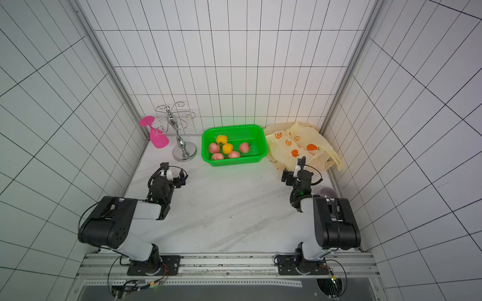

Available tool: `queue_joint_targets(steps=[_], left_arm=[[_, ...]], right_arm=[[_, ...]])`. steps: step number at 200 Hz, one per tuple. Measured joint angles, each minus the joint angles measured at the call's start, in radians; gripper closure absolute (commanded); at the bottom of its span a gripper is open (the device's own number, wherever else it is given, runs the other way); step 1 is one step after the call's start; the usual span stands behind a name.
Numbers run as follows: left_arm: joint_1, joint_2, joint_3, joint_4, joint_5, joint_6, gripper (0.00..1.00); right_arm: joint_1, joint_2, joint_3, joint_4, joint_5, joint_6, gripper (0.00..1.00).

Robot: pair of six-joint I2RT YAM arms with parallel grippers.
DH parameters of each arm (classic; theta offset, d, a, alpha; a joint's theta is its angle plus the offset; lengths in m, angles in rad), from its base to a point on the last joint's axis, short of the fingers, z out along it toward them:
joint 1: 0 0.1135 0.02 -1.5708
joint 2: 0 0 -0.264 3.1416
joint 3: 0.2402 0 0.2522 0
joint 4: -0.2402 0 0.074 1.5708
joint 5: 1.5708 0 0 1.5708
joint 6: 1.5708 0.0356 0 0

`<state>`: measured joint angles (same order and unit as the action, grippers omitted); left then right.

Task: Place the peach into a plastic bag & tie a knot
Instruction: Pick up the plastic bag from the corner of the board.

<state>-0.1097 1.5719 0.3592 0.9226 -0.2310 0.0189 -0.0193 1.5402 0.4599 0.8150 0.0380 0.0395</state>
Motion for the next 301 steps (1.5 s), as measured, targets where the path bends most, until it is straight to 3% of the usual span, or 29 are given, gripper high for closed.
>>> queue_joint_targets(steps=[160, 180, 203, 220, 234, 255, 266, 301], left_arm=[[0.008, -0.001, 0.000, 0.001, -0.026, -0.015, 0.02], [-0.019, -0.043, -0.001, -0.014, -0.083, -0.006, 0.02], [-0.075, -0.192, 0.013, -0.107, -0.158, -0.006, 0.02], [-0.104, -0.309, 0.078, -0.251, -0.178, -0.041, 0.03], [-0.114, -0.389, 0.157, -0.368, -0.178, -0.095, 0.02], [-0.116, -0.446, 0.264, -0.502, -0.163, -0.209, 0.02], [-0.111, -0.452, 0.311, -0.572, -0.144, -0.294, 0.02], [0.010, -0.394, 0.350, -0.646, 0.111, -0.496, 0.05]], right_arm=[[0.000, -0.010, 0.000, -0.024, 0.000, 0.000, 0.01], [0.016, -0.107, 0.002, -0.170, 0.041, 0.000, 0.01], [0.079, -0.277, 0.033, -0.393, 0.147, 0.057, 0.01], [0.151, -0.365, 0.130, -0.637, 0.262, 0.126, 0.01], [0.185, -0.404, 0.238, -0.823, 0.281, 0.203, 0.01], [0.162, -0.446, 0.360, -0.990, 0.151, 0.331, 0.00], [0.136, -0.464, 0.380, -1.023, 0.044, 0.383, 0.11], [0.117, -0.455, 0.386, -1.148, -0.157, 0.516, 0.18]])
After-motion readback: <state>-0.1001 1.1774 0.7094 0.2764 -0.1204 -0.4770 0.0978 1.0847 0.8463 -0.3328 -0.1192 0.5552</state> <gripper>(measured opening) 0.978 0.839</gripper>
